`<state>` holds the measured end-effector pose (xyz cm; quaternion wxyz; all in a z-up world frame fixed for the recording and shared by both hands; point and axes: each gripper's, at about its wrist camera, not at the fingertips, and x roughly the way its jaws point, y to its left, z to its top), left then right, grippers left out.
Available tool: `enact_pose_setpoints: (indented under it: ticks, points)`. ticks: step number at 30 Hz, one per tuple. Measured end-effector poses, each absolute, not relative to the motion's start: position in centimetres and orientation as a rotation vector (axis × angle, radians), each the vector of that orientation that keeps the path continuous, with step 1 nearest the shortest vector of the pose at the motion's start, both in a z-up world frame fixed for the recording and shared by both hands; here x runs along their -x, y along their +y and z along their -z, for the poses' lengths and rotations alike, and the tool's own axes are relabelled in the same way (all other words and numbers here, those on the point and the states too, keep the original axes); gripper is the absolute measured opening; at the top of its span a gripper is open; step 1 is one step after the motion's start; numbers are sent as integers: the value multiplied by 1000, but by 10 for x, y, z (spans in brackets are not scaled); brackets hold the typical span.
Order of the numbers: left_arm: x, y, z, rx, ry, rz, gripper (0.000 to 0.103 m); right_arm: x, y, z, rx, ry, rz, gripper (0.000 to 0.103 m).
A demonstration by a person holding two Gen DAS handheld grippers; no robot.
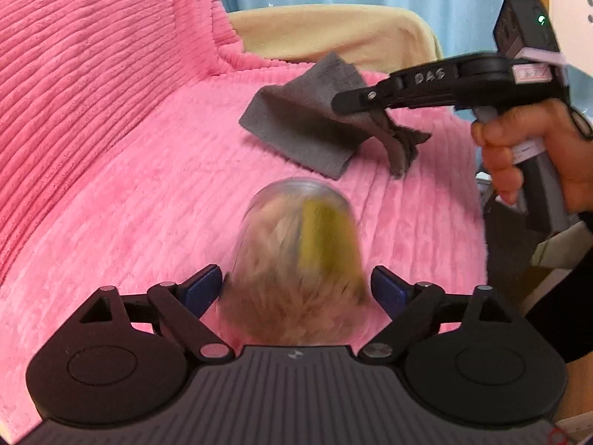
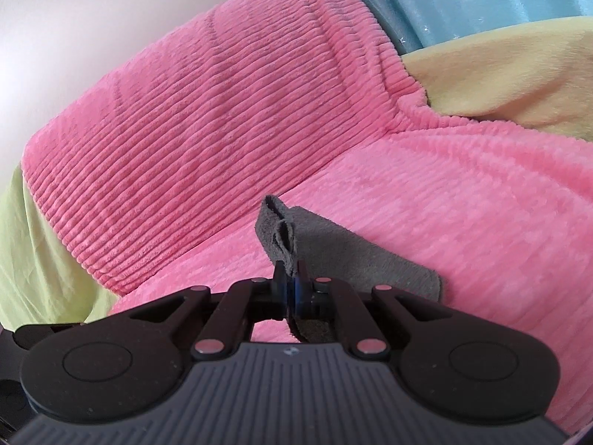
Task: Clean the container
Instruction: 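Tilt and rotate the jar with the left gripper, showing its label to the cloth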
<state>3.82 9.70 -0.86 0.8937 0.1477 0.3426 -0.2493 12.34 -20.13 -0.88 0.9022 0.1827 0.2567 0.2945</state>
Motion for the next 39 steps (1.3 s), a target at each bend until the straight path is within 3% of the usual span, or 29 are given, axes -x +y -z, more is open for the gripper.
enact_pose_setpoints:
  ticks: [10,21,25,33,39]
  points:
    - [-71,68,7,-319,788,438,92,-123,-201,6,-385,529,-626,2]
    - [-71,54,9,-360,615,380,83,-124,-220,-2,-428,502,-591,2]
    - [-69,66,5,-280,523,377,75,-126,-220,-3,-435,502,-580,2]
    - [-74,66,13,-267,544,370,75,-127,-208,3,-415,527,-590,2]
    - [-86,52,6,-299,586,393,82,-130,-206,3,-431,526,-577,2]
